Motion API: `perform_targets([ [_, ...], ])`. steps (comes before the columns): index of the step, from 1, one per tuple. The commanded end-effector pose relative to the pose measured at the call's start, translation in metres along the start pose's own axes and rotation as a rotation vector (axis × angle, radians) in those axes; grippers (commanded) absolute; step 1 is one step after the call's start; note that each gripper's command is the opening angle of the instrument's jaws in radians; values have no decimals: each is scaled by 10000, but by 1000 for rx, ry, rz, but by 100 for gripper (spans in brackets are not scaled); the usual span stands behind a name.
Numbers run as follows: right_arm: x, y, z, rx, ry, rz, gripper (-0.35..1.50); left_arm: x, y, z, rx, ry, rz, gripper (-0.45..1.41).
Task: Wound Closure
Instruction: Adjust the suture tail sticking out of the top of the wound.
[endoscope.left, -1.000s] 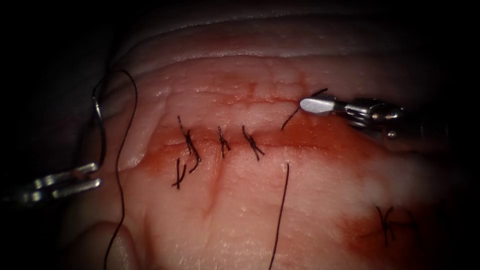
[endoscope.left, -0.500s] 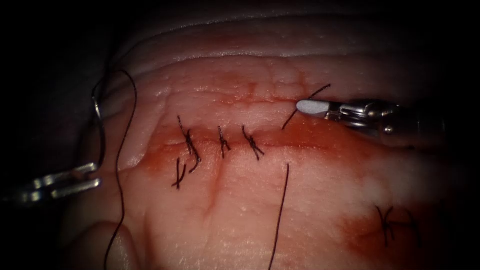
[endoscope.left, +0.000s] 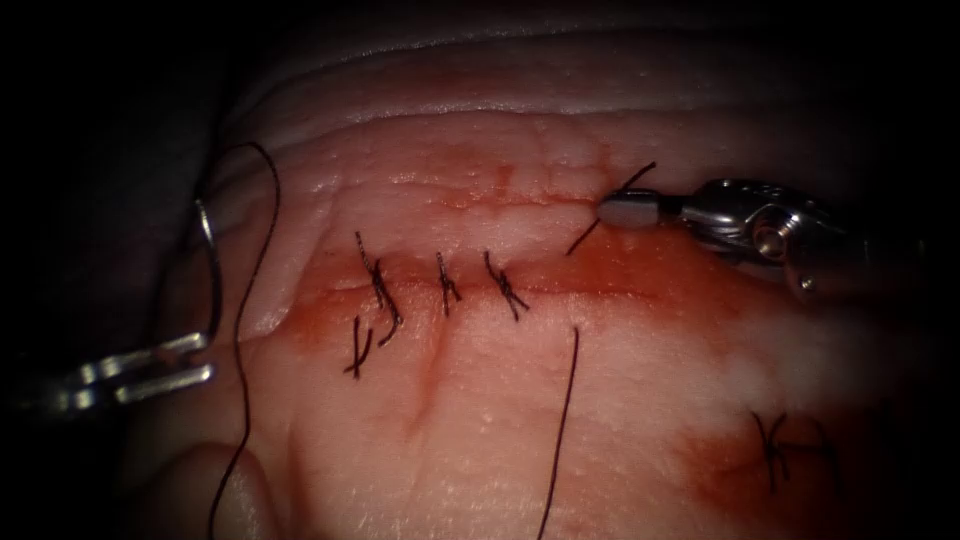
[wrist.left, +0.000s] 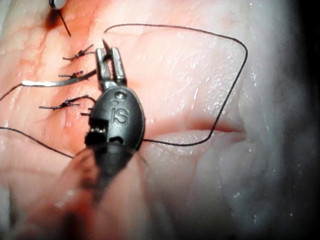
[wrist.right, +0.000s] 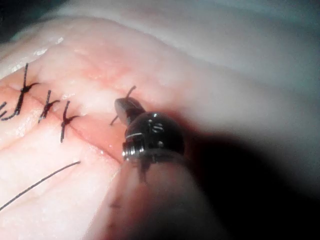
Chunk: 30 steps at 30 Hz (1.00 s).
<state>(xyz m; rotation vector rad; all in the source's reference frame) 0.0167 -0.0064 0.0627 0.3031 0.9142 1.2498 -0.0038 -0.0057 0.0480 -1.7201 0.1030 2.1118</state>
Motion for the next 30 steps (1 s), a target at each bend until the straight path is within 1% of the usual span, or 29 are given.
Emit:
perform_targets([
  [1, 3, -3, 11, -11, -26, -52, -35, -6, 4, 6, -5, 0, 0, -45],
  [2, 9, -4, 15, -19, -42, -47, -35, -6, 5, 7, -6, -2, 1, -45],
  [4, 11, -5, 16, -25, -50, -50, -35, -6, 5, 7, -6, -2, 1, -45],
  [5, 18, -8, 22, -21, -72, -55, -35, -6, 6, 8, -11, -4, 2, -45],
  [9, 24, -14, 28, 2, -92, -47, -35, -7, 8, 10, -14, -4, 4, -45],
  [12, 26, -15, 28, 1, -95, -45, -35, -8, 8, 11, -16, -5, 4, -45],
  [17, 37, -21, 23, 19, -90, -31, -35, -15, 9, 17, -19, -10, 9, -45],
  [25, 42, -25, 19, 22, -89, -24, -35, -18, 10, 20, -21, -10, 11, -45],
  [30, 41, -26, 19, 23, -83, -24, -35, -19, 9, 20, -21, -10, 11, -45],
])
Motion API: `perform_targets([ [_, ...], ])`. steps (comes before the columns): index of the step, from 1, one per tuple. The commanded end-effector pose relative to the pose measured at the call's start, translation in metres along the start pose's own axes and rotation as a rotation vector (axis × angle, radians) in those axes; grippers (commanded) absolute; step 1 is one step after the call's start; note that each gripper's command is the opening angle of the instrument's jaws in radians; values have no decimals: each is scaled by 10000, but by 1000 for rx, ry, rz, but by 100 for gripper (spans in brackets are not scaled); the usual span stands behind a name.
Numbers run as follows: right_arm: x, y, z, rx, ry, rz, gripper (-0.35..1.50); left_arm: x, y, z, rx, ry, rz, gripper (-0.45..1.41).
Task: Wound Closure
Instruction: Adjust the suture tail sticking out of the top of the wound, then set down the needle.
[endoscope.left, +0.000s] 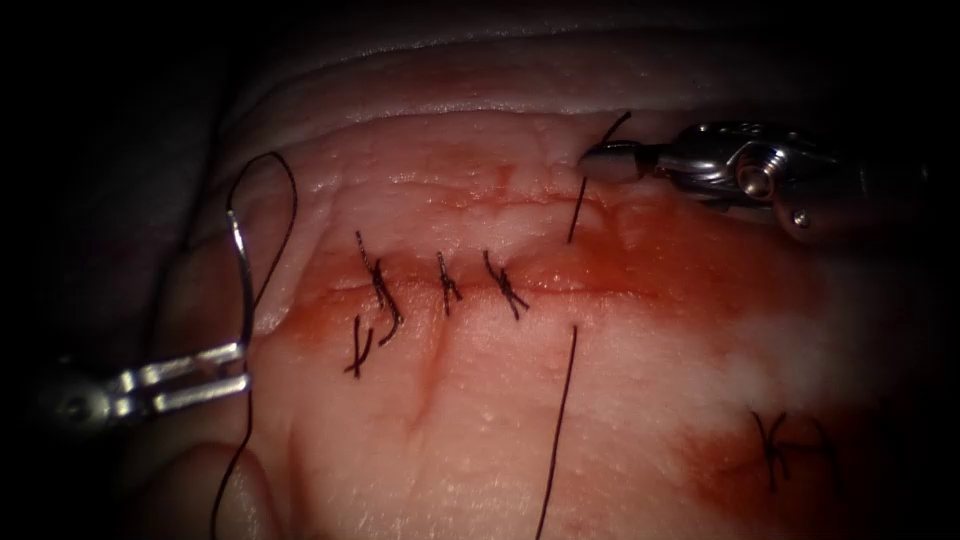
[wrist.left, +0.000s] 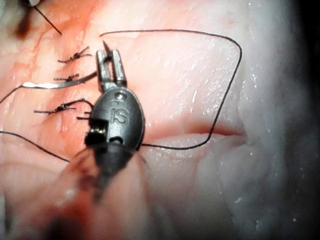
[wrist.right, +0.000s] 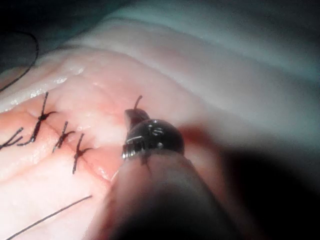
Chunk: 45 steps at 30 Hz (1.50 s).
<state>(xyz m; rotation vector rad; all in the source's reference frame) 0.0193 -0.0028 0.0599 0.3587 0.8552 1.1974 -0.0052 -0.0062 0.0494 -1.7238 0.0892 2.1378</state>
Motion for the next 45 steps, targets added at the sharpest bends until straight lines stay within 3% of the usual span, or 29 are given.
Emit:
perform_targets([
  [1, -6, -4, 8, 10, 24, -3, -35, -6, 0, 8, -2, 2, -3, -45],
  [2, -7, -5, 7, 14, 30, -3, -35, -6, -2, 9, -2, 2, -5, -45],
  [3, -7, -5, 6, 15, 36, -27, -3, -7, -4, 11, -5, 5, -6, -45],
  [4, -7, -5, 1, 17, 71, -126, 63, -9, -13, 18, 5, -2, -13, -45],
  [5, -7, -5, 1, 17, 71, -126, 63, -9, -13, 18, 5, -2, -13, -45],
  [6, -7, -5, -2, 20, 82, -137, 84, -10, -19, 22, 10, -6, -17, -45],
  [8, -7, -5, -9, 27, 93, -149, 106, -12, -35, 35, 28, -20, -29, -45],
  [11, -10, -5, -22, 45, 95, -177, 118, -15, -64, 57, 64, -50, -21, -45],
  [12, -16, -3, -38, 50, 90, -196, 126, -23, -93, 80, 86, -68, -10, -45],
  [23, -60, 5, -120, 70, 72, -236, 132, -87, -169, 173, 154, -156, 5, -45],
  [27, -69, 2, -131, 77, 73, -238, 132, -105, -180, 194, 134, -176, 13, -45],
  [31, -75, -4, -140, 82, 95, -226, 135, -149, -177, 230, 69, -248, -45, -43],
  [32, -74, -4, -139, 82, 100, -224, 135, -159, -176, 237, 61, -265, -60, -25],
  [33, -73, -4, -138, 81, 106, -222, 135, -166, -175, 241, 63, -273, -82, 10],
  [34, -73, -3, -137, 81, 112, -221, 135, -173, -174, 245, 67, -275, -99, 32],
  [38, -73, -3, -136, 80, 125, -220, 135, -193, -179, 245, 68, -261, -164, 99],
  [45, -73, -2, -137, 81, 130, -219, 135, -163, -174, 210, 19, -233, -167, 106],
])
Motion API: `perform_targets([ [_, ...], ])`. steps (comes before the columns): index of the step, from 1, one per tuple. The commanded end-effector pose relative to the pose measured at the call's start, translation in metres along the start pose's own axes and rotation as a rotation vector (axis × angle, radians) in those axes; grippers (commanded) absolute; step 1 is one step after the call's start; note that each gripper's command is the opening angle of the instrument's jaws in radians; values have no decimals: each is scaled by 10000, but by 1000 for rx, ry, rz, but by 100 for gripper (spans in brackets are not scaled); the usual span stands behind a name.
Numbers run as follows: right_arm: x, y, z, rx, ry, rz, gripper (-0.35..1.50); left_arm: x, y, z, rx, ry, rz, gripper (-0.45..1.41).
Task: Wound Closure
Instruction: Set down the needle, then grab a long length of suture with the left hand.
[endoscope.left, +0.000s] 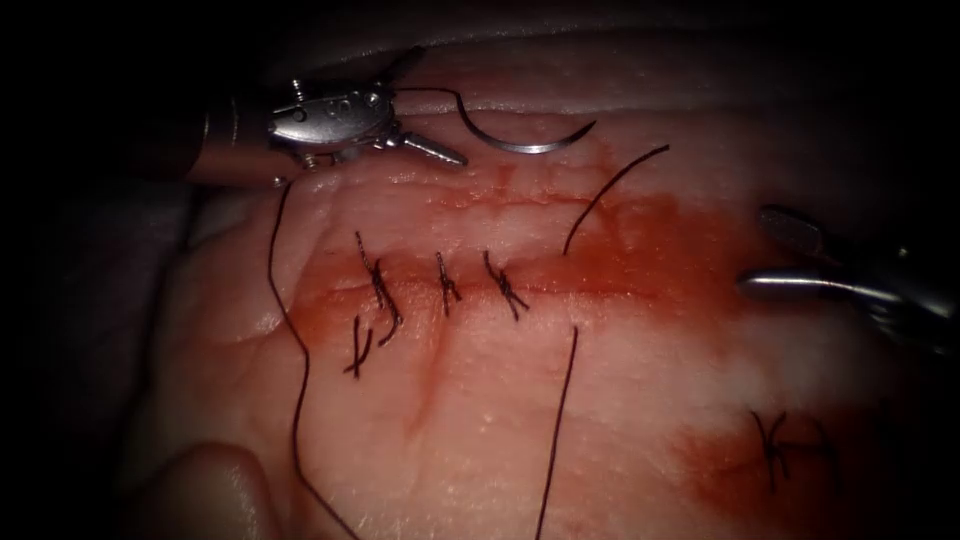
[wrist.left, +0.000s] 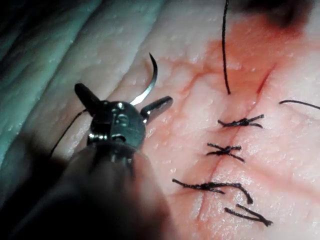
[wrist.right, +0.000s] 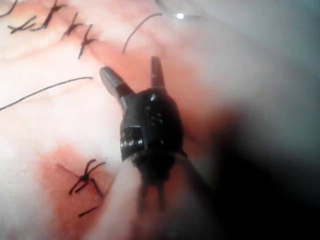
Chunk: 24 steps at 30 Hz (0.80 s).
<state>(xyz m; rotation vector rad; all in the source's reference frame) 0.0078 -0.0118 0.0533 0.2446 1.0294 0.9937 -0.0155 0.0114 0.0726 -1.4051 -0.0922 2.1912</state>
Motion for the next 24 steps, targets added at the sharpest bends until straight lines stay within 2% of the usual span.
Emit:
perform_targets([
  [1, -5, -3, 7, 2, 3, 1, 133, 5, 13, -5, -24, 11, 69, 104],
  [2, -5, -3, 8, 2, 3, 1, 133, 12, 35, -17, -60, 29, 165, 94],
  [3, -5, -3, 7, 2, 3, 1, 133, 15, 46, -21, -73, 37, 197, 89],
  [4, -5, -3, 7, 2, 3, 1, 133, 20, 73, -27, -97, 57, 277, 77],
  [8, -6, -3, 8, 2, 3, 0, 133, 27, 129, -30, -131, 79, 476, 54],
  [9, -5, -3, 8, 2, 3, 1, 132, 31, 164, -27, -160, 75, 610, 42],
  [13, -6, -3, 8, 1, 7, 0, 132, 32, 191, -22, -177, 91, 695, 37],
  [16, -7, -2, 9, 1, 7, -1, 132, 26, 214, -16, -222, 121, 785, 37],
  [24, -11, -1, 12, -1, 10, -4, 130, 1, 250, -16, -299, 184, 850, 32],
])
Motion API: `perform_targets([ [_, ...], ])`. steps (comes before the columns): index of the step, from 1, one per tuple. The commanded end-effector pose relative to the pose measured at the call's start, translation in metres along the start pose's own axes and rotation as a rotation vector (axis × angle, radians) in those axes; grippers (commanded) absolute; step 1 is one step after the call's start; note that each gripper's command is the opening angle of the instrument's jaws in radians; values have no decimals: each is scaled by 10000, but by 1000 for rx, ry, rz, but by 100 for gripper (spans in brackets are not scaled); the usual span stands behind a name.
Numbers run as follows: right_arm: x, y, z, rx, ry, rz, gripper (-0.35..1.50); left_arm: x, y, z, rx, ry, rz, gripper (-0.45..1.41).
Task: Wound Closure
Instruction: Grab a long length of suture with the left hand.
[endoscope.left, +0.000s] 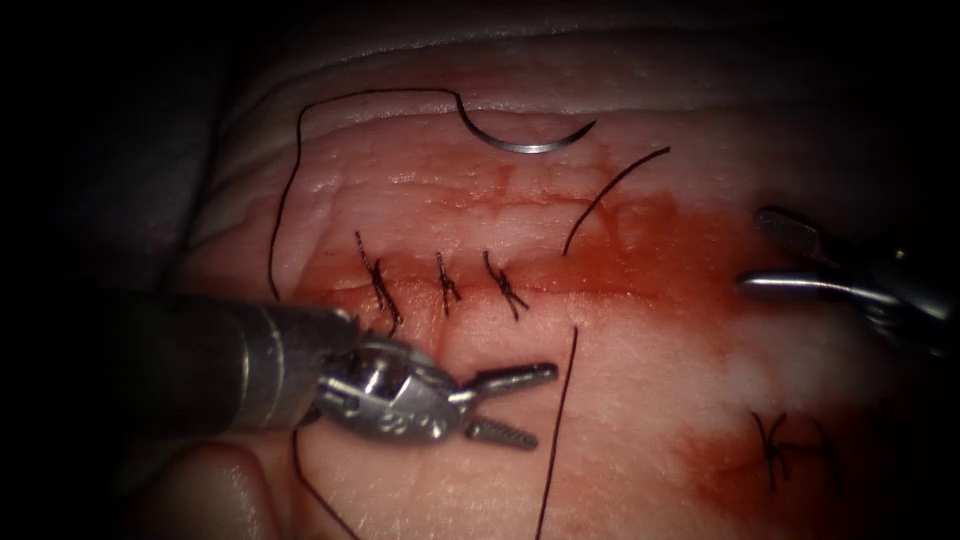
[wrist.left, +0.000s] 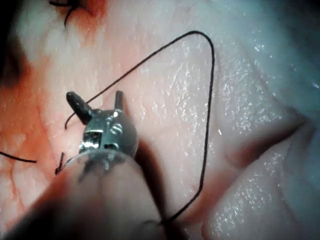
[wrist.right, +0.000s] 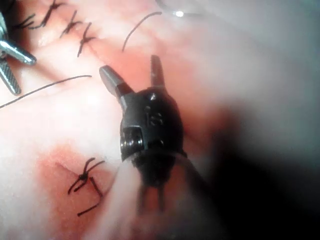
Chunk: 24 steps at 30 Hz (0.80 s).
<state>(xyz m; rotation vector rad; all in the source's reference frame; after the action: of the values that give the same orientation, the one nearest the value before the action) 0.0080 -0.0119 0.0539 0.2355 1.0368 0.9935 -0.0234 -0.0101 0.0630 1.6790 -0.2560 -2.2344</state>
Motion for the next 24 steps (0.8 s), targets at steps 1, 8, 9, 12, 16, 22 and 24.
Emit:
perform_targets([
  [1, -6, -3, 8, 2, 0, 0, 130, -3, 3, 7, -1, 2, 0, 32],
  [8, -7, -4, 9, 1, 2, -1, 130, 2, 38, 16, -19, 19, 46, 25],
  [9, -8, -4, 9, 1, 2, -2, 130, 3, 42, 18, -22, 25, 52, 25],
  [12, -9, -4, 9, 4, 3, -3, 130, 10, 54, 21, -32, 43, 69, 24],
  [16, -11, -3, 10, 6, 4, -5, 130, 27, 65, 13, -45, 65, 82, 51],
  [22, -13, -1, 12, 5, 6, -8, 128, 59, 71, -2, -56, 86, 97, 86],
  [24, -15, -1, 13, 4, 7, -9, 128, 69, 72, -1, -57, 88, 104, 86],
])
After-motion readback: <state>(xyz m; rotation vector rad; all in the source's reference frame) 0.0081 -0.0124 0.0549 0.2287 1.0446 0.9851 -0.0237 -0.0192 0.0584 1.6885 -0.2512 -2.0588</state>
